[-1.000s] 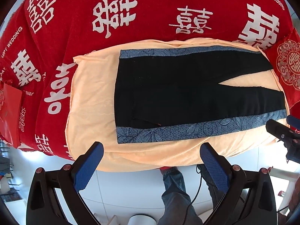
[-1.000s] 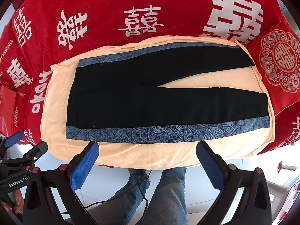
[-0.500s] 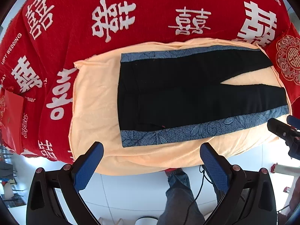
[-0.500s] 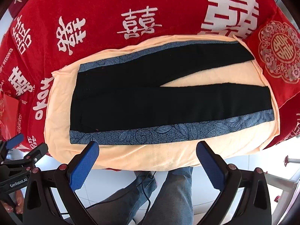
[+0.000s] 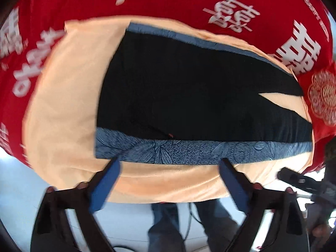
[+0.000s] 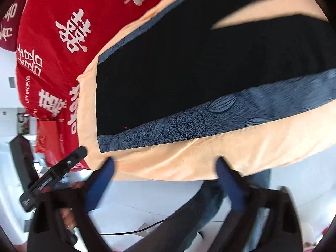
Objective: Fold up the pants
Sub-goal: 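Grasp the waistband edge with the left gripper while the right gripper grasps it too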
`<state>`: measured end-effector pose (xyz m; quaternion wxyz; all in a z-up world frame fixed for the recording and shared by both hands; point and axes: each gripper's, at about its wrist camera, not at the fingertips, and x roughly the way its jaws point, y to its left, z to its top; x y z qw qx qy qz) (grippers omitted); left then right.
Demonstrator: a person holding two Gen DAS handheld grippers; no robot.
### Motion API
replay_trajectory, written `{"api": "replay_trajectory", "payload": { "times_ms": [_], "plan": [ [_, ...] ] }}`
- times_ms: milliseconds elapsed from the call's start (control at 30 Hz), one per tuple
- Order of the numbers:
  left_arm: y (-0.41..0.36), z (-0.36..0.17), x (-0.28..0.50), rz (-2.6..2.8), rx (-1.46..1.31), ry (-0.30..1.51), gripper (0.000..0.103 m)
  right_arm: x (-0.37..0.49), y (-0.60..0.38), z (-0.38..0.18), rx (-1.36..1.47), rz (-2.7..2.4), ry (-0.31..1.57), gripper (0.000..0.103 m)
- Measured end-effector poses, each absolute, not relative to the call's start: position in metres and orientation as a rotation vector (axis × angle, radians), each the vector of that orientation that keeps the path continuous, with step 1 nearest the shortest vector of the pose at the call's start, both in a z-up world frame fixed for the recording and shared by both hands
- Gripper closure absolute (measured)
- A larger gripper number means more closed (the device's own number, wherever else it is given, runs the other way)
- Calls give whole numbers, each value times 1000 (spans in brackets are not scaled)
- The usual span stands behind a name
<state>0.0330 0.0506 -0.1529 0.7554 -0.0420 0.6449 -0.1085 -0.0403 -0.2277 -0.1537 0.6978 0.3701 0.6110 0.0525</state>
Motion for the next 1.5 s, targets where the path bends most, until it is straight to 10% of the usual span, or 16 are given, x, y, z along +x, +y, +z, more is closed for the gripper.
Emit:
{"api": "replay_trajectory", "payload": {
  "times_ms": [667,900,1067,1200,1367,1433,1500],
  "plan": [
    [61,-251,38,-246,-386,1467,13,-26,-269,-250,1292,253,1127,43],
    [70,-254,46,-226,-546,1476,13,-23,-266,-229,1356,359,1067,88],
    [70,-256,54,-174,-574,1475,14,-25,-271,-230,1343,304,1141,87],
    [68,-254,58,-178,-548,1476,22,-42,-270,-240,1314,228,1238,49],
    [65,-254,60,-188,-503,1469,22,-49,-285,-259,1358,182,1186,49],
    [61,-252,59,-194,-467,1464,31,-47,-288,-267,1394,189,1155,55],
    [62,-250,58,-189,-426,1464,52,-49,-290,-272,1446,189,1129,102]
  ]
}}
